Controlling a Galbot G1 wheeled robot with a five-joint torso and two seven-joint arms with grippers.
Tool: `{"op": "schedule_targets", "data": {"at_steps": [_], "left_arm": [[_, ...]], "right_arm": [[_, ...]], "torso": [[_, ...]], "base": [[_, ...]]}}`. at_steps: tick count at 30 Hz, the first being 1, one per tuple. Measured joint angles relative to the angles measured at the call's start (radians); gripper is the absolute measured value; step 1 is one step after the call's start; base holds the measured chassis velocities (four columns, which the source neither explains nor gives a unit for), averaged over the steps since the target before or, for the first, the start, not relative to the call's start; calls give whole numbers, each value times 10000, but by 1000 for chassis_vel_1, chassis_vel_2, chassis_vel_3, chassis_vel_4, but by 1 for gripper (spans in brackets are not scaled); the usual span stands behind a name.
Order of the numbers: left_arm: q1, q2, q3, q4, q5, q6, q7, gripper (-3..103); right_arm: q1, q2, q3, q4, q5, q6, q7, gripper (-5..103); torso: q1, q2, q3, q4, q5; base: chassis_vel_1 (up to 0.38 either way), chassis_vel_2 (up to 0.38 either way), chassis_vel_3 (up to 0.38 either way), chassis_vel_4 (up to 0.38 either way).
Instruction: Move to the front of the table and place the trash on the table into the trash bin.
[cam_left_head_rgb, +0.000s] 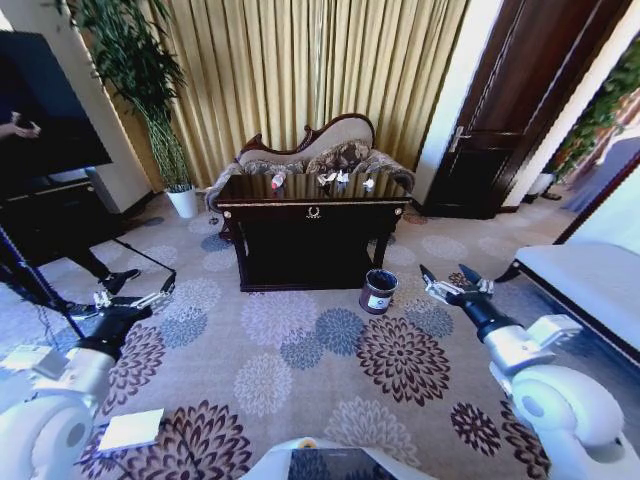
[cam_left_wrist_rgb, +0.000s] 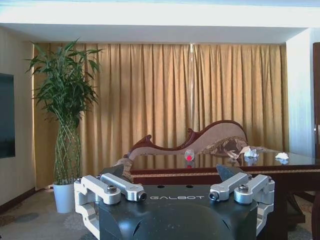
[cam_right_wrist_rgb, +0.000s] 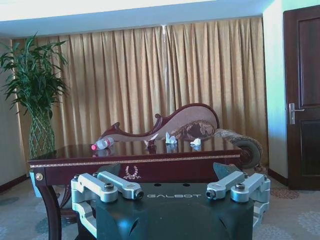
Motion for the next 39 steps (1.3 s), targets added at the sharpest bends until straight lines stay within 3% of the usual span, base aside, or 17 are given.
{"op": "schedule_targets", "data": {"at_steps": [39], "left_arm": [[0, -132, -18, -223, -17, 17, -4, 100]], "right_arm": [[147, -38, 72, -4, 101, -26, 21, 100]], "torso": [[0, 0, 0, 1, 0]], "base": [[0, 0, 0, 0]]}}
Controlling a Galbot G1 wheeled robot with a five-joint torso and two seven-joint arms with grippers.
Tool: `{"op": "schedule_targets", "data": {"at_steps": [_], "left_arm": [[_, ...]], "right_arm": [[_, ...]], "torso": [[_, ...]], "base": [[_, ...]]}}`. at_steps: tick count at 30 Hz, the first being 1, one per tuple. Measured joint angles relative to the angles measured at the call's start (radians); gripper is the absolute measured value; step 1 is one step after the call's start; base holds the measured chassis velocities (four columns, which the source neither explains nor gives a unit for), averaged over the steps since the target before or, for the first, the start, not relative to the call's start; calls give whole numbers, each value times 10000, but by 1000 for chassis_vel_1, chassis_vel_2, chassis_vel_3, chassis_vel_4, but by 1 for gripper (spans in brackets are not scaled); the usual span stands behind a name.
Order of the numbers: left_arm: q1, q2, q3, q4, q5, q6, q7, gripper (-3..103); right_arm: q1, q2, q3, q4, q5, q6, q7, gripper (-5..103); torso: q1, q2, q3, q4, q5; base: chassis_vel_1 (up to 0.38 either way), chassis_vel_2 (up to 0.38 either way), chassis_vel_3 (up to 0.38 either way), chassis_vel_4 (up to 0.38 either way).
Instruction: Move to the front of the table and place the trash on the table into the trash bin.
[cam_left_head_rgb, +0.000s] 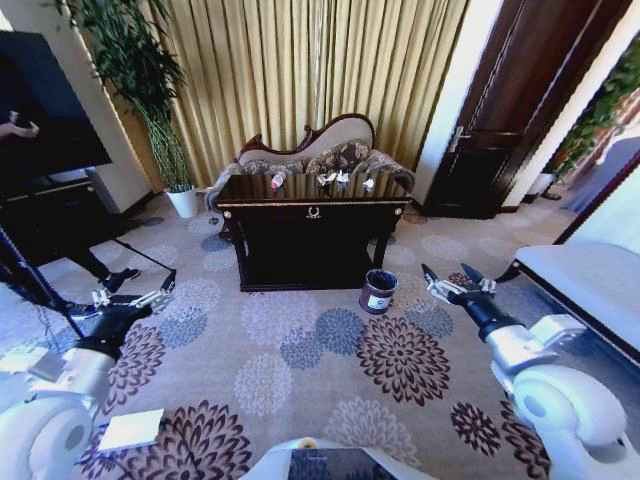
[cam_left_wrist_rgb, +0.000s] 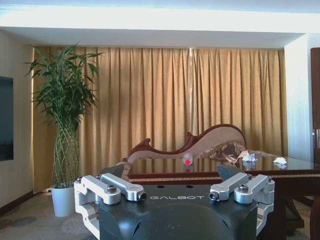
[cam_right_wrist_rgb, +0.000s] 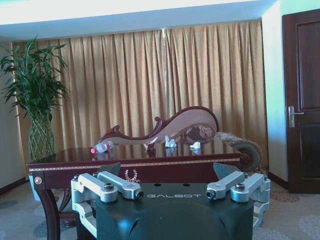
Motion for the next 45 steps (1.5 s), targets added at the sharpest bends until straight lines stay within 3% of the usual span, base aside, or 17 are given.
{"op": "schedule_targets", "data": {"at_steps": [45], "left_arm": [[-13, 69, -14, -32, -57, -7, 4, 100]], "right_arm": [[-53, 60, 0, -29, 53, -2, -11, 100]], "torso": [[0, 1, 0, 0, 0]], "base": [[0, 0, 0, 0]]}}
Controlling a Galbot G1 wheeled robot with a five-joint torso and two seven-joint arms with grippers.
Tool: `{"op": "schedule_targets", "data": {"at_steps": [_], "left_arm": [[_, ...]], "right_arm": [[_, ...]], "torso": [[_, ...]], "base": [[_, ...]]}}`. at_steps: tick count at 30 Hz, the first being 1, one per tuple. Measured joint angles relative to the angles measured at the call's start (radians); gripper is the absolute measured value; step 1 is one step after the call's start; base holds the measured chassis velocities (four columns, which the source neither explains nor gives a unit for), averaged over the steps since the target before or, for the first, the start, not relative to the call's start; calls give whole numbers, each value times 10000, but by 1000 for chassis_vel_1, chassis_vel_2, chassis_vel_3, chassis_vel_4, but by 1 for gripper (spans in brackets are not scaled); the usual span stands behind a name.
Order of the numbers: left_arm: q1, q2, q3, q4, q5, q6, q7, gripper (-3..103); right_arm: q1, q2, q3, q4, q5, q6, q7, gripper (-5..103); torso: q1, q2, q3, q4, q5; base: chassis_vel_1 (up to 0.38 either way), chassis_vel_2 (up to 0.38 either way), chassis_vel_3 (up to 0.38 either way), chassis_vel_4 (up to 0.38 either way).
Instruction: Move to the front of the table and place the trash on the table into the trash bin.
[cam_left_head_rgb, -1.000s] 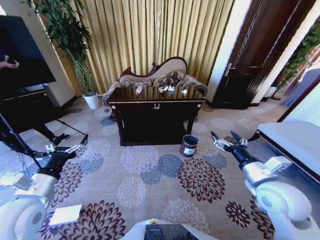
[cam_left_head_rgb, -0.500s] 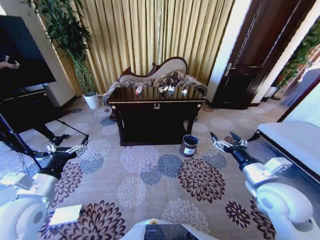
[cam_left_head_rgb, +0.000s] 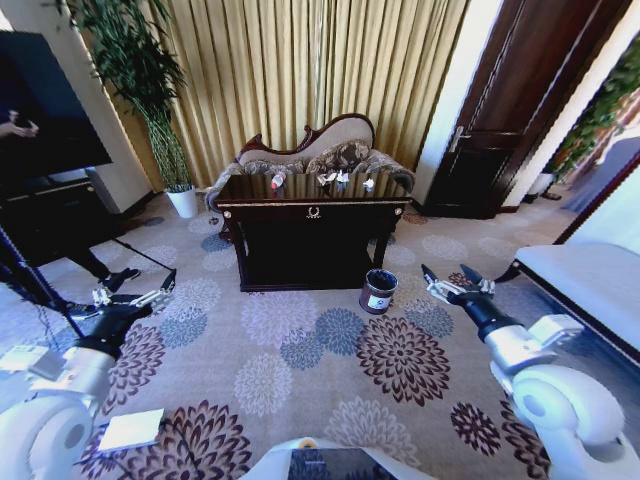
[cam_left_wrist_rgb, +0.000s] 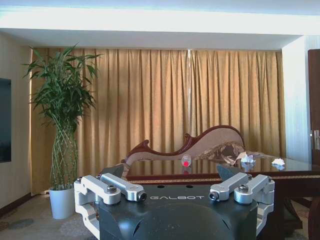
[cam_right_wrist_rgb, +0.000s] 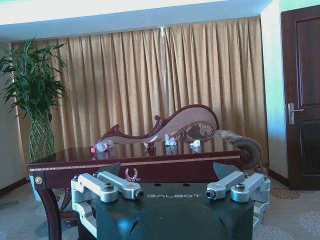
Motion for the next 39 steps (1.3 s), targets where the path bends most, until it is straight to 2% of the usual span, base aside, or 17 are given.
{"op": "schedule_targets", "data": {"at_steps": [39], "left_arm": [[6, -54, -41, -29, -29, 1, -14, 100]], "right_arm": [[61, -33, -59, -36, -15, -71, -58, 100]], "torso": [[0, 0, 0, 0, 0]], "base": [[0, 0, 0, 0]]}}
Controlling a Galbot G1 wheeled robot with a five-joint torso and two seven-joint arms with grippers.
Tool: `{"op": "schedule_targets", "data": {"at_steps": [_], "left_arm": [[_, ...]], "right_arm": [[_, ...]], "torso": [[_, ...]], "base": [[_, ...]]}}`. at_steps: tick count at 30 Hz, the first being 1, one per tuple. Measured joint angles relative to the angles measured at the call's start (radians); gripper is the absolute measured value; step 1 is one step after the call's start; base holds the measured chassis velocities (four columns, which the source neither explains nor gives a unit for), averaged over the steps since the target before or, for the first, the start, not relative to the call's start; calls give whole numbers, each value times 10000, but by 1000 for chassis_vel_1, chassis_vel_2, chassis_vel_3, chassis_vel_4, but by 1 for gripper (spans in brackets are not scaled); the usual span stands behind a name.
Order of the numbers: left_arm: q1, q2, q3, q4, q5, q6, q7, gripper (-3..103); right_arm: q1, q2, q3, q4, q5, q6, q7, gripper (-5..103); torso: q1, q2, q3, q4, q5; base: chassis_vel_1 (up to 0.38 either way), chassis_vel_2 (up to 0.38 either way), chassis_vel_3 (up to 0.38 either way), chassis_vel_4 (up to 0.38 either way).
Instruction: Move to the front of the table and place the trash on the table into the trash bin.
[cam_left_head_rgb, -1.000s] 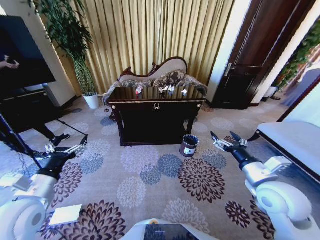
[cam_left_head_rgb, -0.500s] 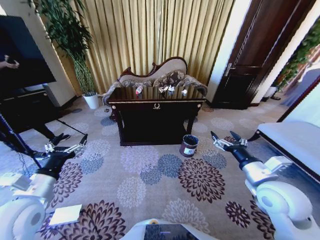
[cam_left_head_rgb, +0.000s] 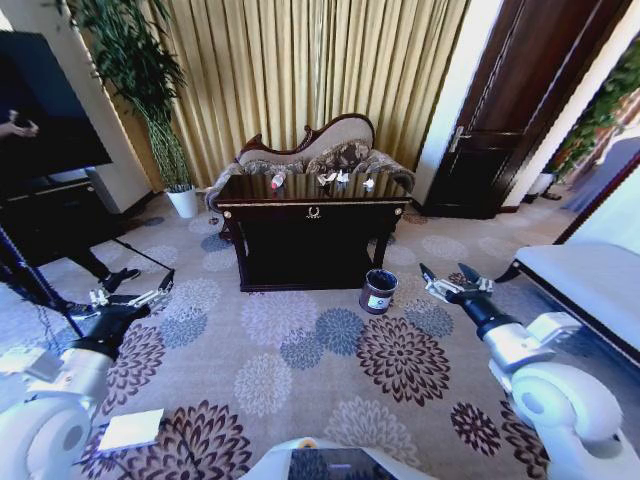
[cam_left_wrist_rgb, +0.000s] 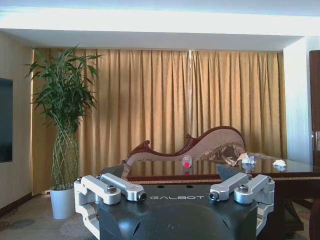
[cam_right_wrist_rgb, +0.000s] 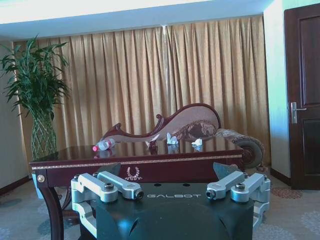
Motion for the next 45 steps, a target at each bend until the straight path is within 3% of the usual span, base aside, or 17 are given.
{"op": "schedule_targets", "data": {"at_steps": [45], "left_arm": [[70, -15, -51, -186, -2, -30, 0, 100]], "right_arm": [[-36, 47, 11, 60, -11, 72, -15, 100]], "torso": [[0, 0, 0, 0, 0]], "base": [[-124, 120, 118, -120]]}}
